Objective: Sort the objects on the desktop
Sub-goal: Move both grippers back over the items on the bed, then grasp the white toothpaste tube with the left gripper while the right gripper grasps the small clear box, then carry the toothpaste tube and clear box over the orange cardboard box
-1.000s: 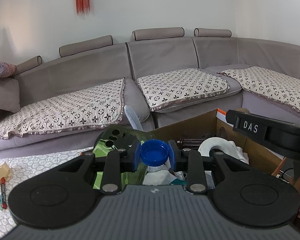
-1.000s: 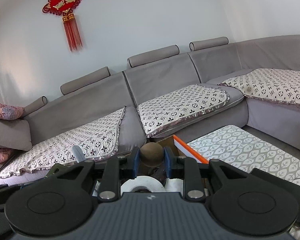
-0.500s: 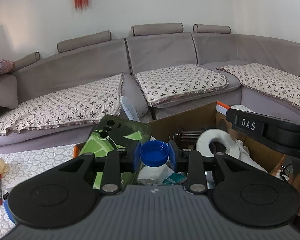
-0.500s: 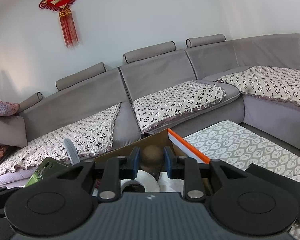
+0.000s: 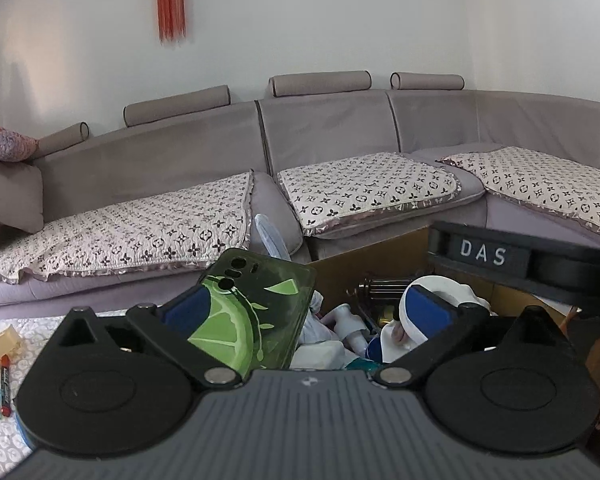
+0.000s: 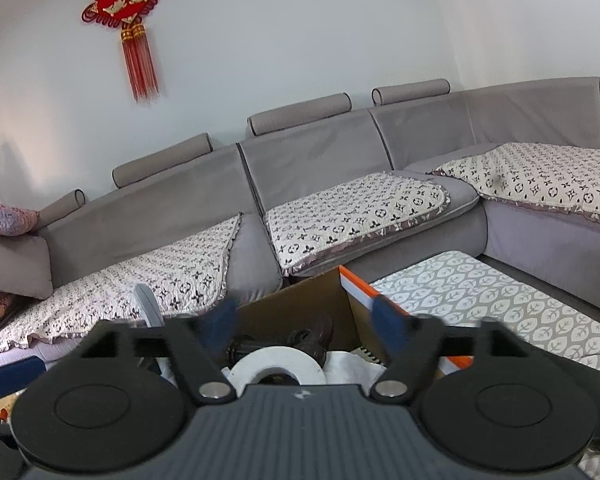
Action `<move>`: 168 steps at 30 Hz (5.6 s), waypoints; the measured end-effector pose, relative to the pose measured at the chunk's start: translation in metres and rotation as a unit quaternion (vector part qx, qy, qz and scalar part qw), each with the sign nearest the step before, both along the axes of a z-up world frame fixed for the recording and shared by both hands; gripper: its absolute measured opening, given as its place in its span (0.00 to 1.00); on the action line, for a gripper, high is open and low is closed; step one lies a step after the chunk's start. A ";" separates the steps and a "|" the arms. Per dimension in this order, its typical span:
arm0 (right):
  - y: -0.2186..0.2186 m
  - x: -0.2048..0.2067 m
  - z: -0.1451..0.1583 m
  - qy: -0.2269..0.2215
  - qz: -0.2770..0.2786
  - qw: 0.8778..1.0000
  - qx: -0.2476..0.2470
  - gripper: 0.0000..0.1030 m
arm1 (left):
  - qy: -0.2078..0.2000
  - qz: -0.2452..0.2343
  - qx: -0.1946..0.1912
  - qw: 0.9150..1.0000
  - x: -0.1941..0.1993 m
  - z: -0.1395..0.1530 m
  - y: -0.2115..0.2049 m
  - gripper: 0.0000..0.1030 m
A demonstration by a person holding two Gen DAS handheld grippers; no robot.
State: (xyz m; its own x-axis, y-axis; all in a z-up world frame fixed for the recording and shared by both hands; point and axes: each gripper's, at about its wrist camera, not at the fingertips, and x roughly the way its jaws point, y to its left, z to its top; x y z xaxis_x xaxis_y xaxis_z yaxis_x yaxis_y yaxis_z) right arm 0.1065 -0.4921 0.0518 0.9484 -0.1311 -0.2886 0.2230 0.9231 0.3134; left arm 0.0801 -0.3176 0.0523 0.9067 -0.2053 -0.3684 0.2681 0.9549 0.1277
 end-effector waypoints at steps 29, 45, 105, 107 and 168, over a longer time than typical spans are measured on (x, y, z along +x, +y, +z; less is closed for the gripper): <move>0.121 -0.034 0.037 -0.065 0.053 0.992 -0.089 1.00 | -0.026 0.083 -0.011 0.996 -0.022 0.011 0.148 1.00; 0.231 -0.049 0.018 -0.057 0.170 0.966 -0.184 1.00 | 0.005 0.187 0.012 0.982 0.001 -0.024 0.222 1.00; 0.239 0.022 -0.066 0.157 0.196 0.956 -0.150 0.35 | 0.028 0.196 -0.002 0.980 0.015 -0.062 0.290 1.00; 0.238 0.021 -0.066 0.157 0.198 0.956 -0.149 0.35 | 0.032 0.171 0.003 0.985 0.019 -0.061 0.299 1.00; 0.250 -0.019 -0.028 0.118 0.203 0.960 -0.150 0.33 | 0.124 0.072 -0.027 0.989 0.012 -0.045 0.347 0.20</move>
State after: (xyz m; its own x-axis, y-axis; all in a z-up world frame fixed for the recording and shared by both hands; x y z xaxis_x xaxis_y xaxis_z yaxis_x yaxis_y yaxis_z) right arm 0.0880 -0.2421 0.0235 0.8513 0.1257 -0.5093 -0.1428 0.9897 0.0055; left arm 0.0922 0.0299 0.0076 0.8106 -0.1062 -0.5759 0.1460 0.9890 0.0231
